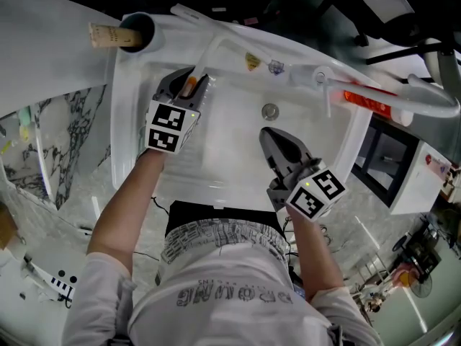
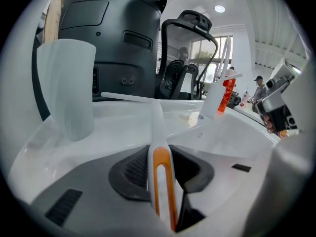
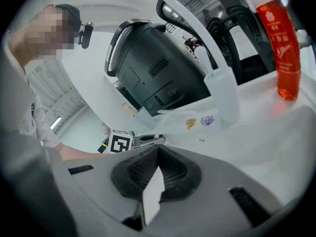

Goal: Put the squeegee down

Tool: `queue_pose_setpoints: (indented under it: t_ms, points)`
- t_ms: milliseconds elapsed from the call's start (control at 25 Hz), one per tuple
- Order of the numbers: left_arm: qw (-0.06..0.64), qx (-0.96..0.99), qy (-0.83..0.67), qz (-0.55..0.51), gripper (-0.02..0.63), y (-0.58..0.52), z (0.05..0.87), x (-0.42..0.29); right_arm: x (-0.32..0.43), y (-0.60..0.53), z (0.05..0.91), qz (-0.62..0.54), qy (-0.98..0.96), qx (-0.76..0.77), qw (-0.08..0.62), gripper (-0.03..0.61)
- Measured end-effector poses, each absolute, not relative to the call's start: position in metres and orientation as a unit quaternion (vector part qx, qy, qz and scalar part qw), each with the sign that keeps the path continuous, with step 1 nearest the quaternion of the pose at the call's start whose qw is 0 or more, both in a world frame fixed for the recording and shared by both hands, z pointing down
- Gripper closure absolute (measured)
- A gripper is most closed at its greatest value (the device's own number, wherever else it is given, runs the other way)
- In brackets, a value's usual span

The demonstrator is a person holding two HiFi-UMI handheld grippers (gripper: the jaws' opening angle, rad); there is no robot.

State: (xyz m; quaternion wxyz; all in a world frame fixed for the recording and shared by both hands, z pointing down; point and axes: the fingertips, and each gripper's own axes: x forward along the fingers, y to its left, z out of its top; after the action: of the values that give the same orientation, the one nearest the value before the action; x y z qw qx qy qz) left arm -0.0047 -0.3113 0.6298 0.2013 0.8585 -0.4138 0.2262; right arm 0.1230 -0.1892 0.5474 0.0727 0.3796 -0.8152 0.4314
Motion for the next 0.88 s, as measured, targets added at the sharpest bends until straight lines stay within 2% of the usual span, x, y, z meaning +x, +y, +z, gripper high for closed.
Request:
queue_pose_setpoints:
  t_ms: [880]
  points:
    - [0.197, 0.860, -0.412, 0.229, 0.439, -0.302, 0.612, -0.006, 0.116, -0.186, 0.528, 0.419, -0.824, 0.377, 0.057, 0.571]
